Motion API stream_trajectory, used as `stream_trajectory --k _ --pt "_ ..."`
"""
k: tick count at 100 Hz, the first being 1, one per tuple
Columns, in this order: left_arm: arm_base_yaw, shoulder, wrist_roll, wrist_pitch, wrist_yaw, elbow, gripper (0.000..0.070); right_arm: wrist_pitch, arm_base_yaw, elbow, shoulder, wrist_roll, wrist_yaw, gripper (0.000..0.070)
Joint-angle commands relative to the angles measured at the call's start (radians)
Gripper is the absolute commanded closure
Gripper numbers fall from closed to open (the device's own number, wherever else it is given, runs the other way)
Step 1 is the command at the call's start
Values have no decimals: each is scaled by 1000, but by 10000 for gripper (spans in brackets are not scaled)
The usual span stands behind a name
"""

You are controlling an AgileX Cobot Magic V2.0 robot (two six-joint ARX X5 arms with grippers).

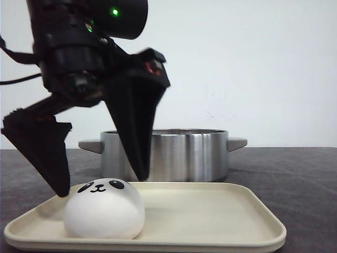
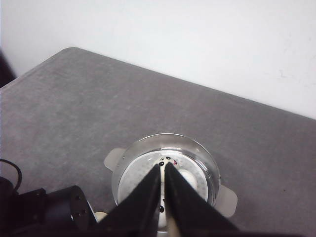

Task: Steam buns
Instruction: 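Lower the left gripper onto the last panda bun and grasp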

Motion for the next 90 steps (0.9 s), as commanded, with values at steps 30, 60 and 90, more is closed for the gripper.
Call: stream_trajectory --k 30,60,90 --pt "-19 90 -23 -29 -16 9 215 -21 11 14 3 23 0 694" --pt "-32 90 24 -28 -62 9 700 -48 17 14 3 31 0 694" --pt "-42 -29 61 -12 -84 77 700 -63 17 14 3 30 0 694"
